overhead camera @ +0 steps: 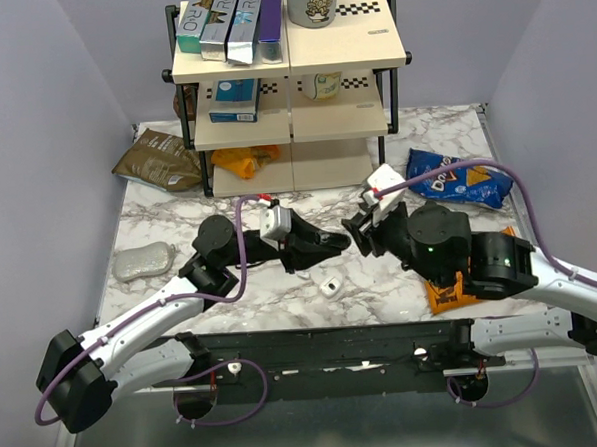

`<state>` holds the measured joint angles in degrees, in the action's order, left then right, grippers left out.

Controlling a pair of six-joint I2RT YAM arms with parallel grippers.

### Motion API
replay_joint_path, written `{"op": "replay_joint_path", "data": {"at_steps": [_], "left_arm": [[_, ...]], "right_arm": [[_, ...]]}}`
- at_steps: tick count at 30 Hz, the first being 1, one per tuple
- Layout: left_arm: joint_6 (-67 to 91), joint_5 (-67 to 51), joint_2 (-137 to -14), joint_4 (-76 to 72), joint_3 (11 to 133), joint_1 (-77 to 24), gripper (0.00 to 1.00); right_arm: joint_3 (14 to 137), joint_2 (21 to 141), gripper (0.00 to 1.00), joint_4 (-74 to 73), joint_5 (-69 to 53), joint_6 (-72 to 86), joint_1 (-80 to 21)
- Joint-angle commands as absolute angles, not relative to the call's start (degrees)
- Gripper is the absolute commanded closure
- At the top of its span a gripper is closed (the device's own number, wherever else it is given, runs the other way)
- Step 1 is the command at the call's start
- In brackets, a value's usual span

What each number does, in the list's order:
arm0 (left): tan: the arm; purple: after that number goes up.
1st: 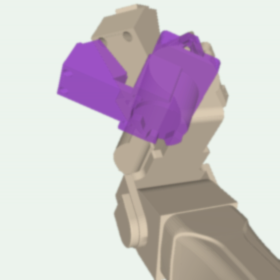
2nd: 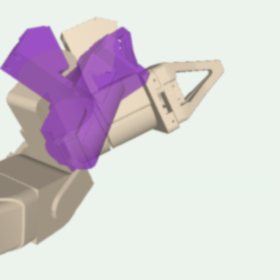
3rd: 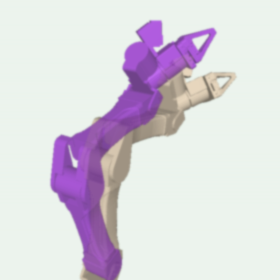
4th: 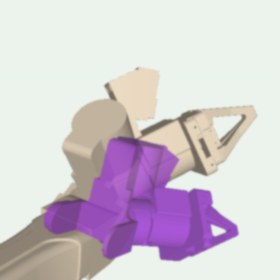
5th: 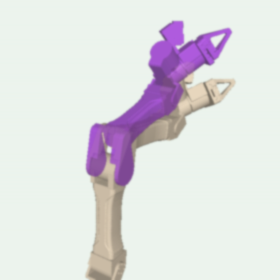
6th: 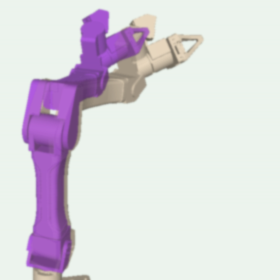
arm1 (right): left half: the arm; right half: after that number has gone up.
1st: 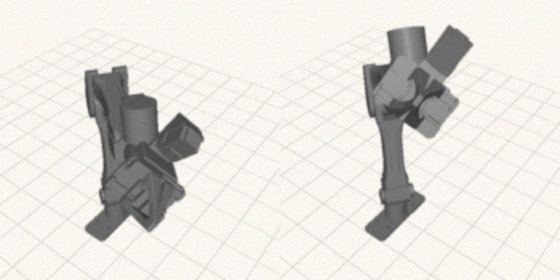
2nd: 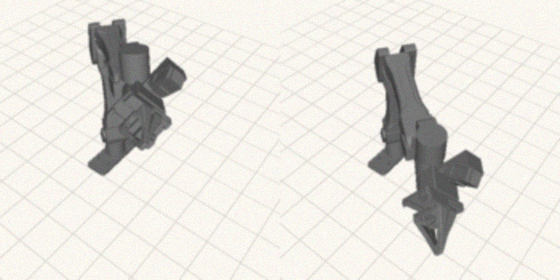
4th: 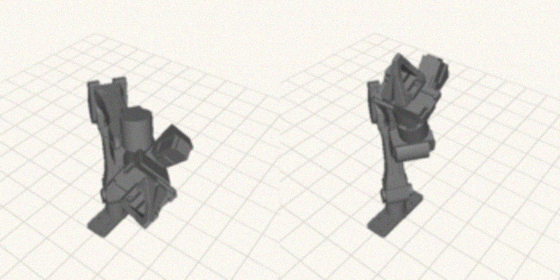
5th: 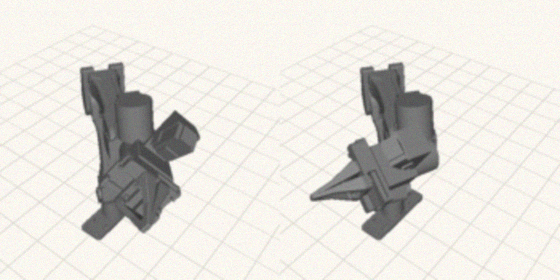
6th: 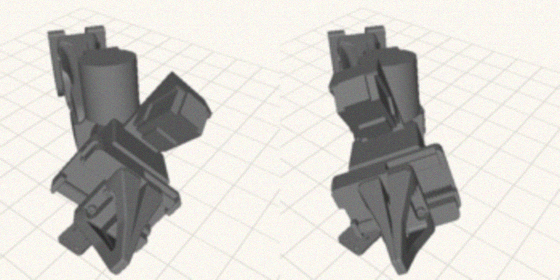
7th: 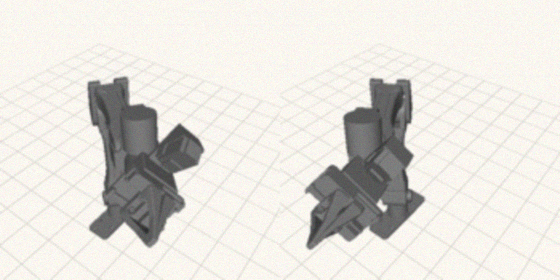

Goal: Insert the wireless bluetooth earbuds into the charging case
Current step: Close the charging case, then place the charging case at the center of the board.

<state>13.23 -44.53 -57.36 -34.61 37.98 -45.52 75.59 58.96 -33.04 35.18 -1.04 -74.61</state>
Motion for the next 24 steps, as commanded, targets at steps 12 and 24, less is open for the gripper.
{"op": "replay_joint_path", "data": {"at_steps": [12,24], "left_arm": [[36.5,-23.3,-71.3,-19.0,37.0,-27.4,1.0],[35.7,-18.8,-90.9,-14.8,41.9,-21.3,1.0]], "right_arm": [[61.8,51.4,0.44,-27.2,46.4,10.5,-70.2],[54.9,49.9,0.43,-26.6,43.2,14.6,-70.1]]}}
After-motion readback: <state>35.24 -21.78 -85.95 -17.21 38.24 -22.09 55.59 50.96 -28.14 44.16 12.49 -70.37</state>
